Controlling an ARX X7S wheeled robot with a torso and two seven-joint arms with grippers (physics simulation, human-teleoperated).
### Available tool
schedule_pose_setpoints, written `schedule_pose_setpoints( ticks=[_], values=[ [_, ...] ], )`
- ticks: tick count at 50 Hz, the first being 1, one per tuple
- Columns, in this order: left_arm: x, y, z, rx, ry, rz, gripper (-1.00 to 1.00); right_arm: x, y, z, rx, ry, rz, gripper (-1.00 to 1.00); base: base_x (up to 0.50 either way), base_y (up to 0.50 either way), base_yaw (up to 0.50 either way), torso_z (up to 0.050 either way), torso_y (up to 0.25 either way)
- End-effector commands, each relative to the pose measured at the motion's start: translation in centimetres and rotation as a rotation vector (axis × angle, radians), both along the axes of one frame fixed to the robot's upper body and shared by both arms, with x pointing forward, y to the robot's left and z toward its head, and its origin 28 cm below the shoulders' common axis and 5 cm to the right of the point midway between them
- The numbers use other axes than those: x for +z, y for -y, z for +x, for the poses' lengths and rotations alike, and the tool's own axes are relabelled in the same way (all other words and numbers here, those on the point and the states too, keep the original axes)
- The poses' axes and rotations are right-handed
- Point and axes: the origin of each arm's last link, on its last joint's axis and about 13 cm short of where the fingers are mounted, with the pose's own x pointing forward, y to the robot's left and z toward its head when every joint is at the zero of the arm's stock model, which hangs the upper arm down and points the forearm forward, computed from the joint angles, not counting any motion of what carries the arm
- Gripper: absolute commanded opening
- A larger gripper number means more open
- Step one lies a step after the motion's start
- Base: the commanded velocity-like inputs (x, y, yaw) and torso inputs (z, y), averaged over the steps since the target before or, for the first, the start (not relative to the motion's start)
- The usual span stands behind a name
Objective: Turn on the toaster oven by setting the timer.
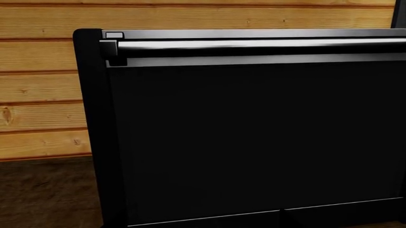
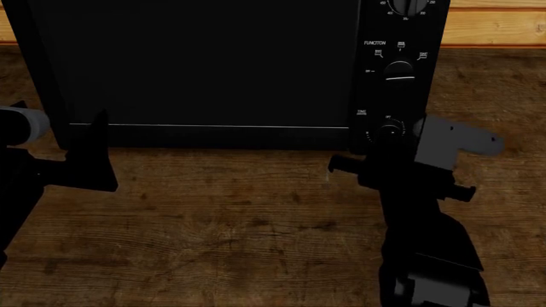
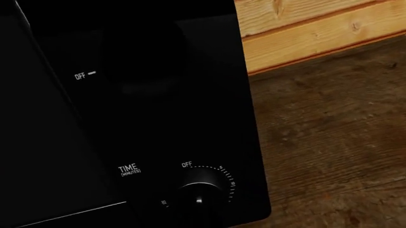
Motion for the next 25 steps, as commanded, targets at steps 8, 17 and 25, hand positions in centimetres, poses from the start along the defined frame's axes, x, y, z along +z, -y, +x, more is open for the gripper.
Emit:
schedule_pose_setpoints(
  ticks=[8, 17, 25],
  values=[
    [0.05, -0.04, -0.08, 0.000, 0.001, -0.001, 1.00, 1.99, 0.15, 0.45, 0.022, 0.096, 0.205, -1.00, 0.00, 0.00, 0.00, 0.000, 0.003],
    [0.07, 0.05, -0.09, -0.002, 0.002, 0.002, 1.00, 2.18, 0.20, 0.29, 0.027, 0.107, 0.304, -1.00, 0.00, 0.00, 0.00, 0.000, 0.002],
    [0.00, 0.00, -0.12, -0.003, 0.002, 0.004, 1.00, 2.29, 0.13, 0.23, 0.041, 0.115, 0.380, -1.00, 0.00, 0.00, 0.00, 0.002, 0.002]
  ],
)
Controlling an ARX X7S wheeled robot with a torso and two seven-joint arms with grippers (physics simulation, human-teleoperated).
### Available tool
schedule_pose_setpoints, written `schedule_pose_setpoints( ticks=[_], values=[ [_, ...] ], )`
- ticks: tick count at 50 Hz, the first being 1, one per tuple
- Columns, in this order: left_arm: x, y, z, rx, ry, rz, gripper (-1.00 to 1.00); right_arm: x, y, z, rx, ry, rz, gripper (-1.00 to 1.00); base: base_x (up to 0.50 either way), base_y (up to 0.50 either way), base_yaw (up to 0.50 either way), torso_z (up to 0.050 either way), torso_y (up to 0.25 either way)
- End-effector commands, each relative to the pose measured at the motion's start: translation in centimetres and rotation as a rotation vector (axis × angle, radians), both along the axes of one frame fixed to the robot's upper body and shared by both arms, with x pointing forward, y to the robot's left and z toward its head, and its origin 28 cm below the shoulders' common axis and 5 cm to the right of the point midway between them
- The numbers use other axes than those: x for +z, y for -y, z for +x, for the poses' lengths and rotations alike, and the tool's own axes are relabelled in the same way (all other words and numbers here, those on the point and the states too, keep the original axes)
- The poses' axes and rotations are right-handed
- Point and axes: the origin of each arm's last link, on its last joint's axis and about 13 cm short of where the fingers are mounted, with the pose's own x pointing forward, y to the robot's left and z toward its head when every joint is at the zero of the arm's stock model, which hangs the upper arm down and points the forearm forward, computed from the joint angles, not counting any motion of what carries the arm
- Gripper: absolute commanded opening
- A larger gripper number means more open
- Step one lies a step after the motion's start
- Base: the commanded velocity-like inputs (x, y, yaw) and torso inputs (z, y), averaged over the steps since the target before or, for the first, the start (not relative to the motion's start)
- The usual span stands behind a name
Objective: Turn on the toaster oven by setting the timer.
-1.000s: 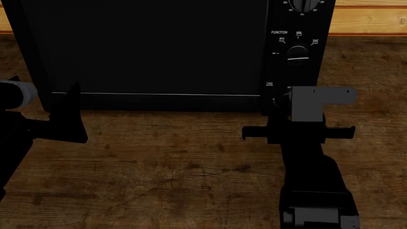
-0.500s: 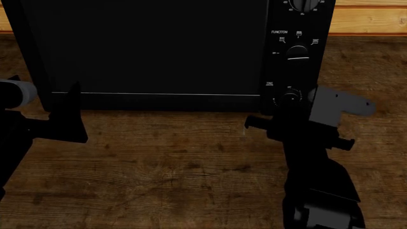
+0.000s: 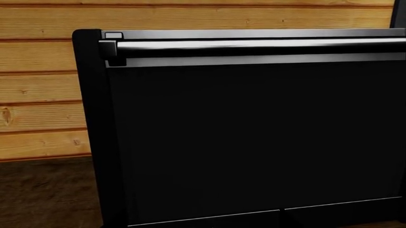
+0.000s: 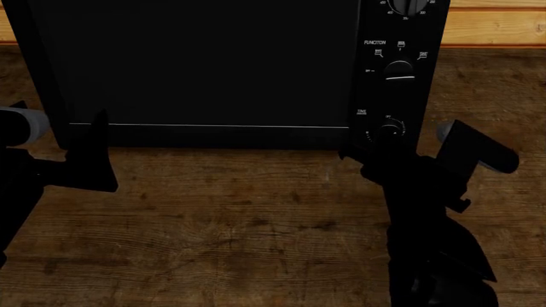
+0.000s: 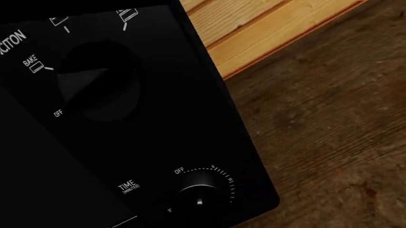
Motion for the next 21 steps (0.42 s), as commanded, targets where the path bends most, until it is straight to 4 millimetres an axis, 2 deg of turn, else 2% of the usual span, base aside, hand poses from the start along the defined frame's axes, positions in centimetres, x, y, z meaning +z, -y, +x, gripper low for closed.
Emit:
schedule_pose_setpoints(
  ticks=[1, 21],
  values=[
    [-0.02, -0.02, -0.04, 0.000, 0.001, 0.002, 1.00, 2.04, -0.04, 0.41, 0.034, 0.104, 0.121, -1.00, 0.00, 0.00, 0.00, 0.000, 0.000],
    [0.13, 0.08, 0.03, -0.001, 0.001, 0.007, 1.00, 2.15, -0.06, 0.58, 0.048, 0.115, 0.327, -1.00, 0.00, 0.00, 0.00, 0.000, 0.001]
  ],
)
